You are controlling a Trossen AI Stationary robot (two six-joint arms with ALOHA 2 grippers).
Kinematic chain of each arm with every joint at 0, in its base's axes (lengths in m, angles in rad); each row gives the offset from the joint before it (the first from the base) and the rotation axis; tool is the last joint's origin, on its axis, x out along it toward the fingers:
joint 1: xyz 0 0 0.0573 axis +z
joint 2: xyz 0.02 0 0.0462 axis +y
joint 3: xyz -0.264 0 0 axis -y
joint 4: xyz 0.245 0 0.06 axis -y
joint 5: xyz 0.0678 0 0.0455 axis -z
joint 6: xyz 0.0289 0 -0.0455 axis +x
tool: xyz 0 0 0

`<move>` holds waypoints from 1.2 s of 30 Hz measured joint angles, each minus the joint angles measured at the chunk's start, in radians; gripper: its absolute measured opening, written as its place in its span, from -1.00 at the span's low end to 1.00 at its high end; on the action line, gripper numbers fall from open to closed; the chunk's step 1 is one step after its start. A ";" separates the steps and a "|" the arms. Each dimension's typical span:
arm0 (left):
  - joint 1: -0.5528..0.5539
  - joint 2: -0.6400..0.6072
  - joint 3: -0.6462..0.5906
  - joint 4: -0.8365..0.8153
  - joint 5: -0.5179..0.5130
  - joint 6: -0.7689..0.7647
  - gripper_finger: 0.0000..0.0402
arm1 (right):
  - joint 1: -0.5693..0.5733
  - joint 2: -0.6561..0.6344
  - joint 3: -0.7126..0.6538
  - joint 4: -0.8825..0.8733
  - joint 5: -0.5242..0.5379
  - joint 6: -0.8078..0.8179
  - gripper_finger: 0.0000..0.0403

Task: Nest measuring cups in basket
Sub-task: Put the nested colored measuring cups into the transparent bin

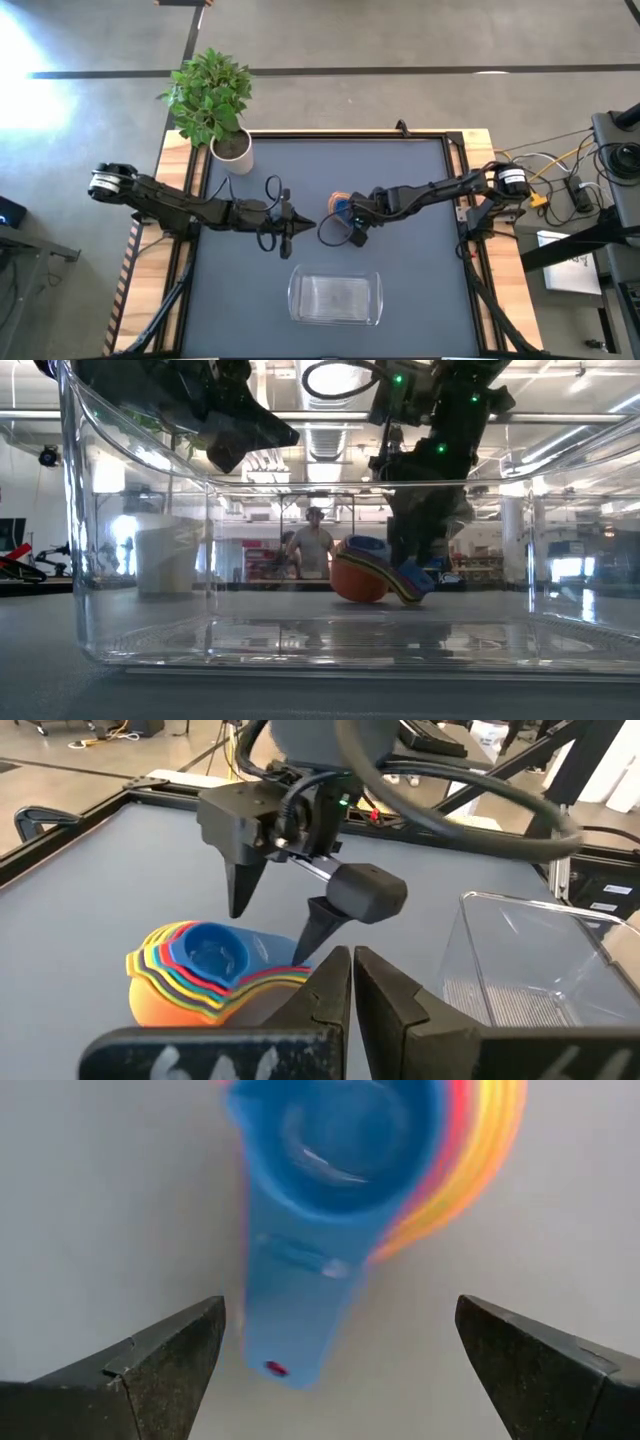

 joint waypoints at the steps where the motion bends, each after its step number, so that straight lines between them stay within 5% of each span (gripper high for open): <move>1: 0.000 0.000 0.000 -0.001 0.000 0.000 -1.00 | 0.005 0.000 0.000 0.005 0.000 0.000 0.91; 27: -0.017 0.000 0.000 -0.003 -0.001 -0.011 -1.00 | 0.038 0.138 -0.002 0.122 0.087 0.073 0.88; 31: -0.018 0.000 0.000 -0.003 -0.001 -0.011 -1.00 | 0.038 0.140 -0.002 0.120 0.088 0.073 0.64; 36: -0.019 0.000 0.000 -0.003 -0.001 -0.012 -1.00 | 0.036 0.140 -0.002 0.119 0.103 0.065 0.10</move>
